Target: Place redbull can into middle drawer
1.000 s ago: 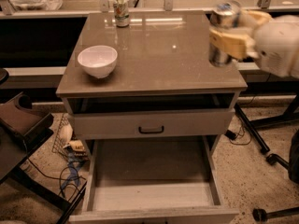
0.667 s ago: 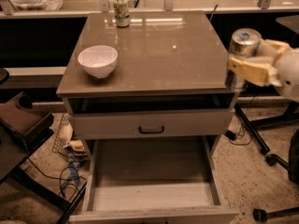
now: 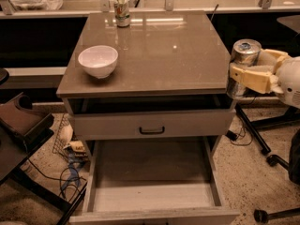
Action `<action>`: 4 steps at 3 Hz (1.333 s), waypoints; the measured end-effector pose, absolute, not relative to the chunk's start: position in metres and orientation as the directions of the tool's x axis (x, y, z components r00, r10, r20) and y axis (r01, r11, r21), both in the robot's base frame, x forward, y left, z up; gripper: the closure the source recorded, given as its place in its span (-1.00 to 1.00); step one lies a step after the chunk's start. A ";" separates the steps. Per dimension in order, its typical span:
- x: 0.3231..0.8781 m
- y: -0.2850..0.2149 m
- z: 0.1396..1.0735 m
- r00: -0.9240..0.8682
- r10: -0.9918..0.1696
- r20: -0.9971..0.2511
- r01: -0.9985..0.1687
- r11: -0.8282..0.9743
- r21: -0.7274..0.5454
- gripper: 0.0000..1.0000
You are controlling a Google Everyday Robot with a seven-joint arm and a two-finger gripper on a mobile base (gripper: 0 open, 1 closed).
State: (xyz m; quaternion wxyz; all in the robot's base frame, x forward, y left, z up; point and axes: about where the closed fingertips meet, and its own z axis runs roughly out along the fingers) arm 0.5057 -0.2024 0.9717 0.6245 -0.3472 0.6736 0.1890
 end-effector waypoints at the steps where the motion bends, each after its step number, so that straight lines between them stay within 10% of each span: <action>1: 0.509 -0.191 0.959 0.049 -0.205 -0.977 -0.728 0.663 -0.175 1.00; 4: 0.507 -0.096 0.780 0.186 -0.033 -0.982 -0.953 0.235 -0.189 1.00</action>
Offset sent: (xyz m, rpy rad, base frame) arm 0.0094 0.0891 -0.1659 0.1983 -0.1421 0.4665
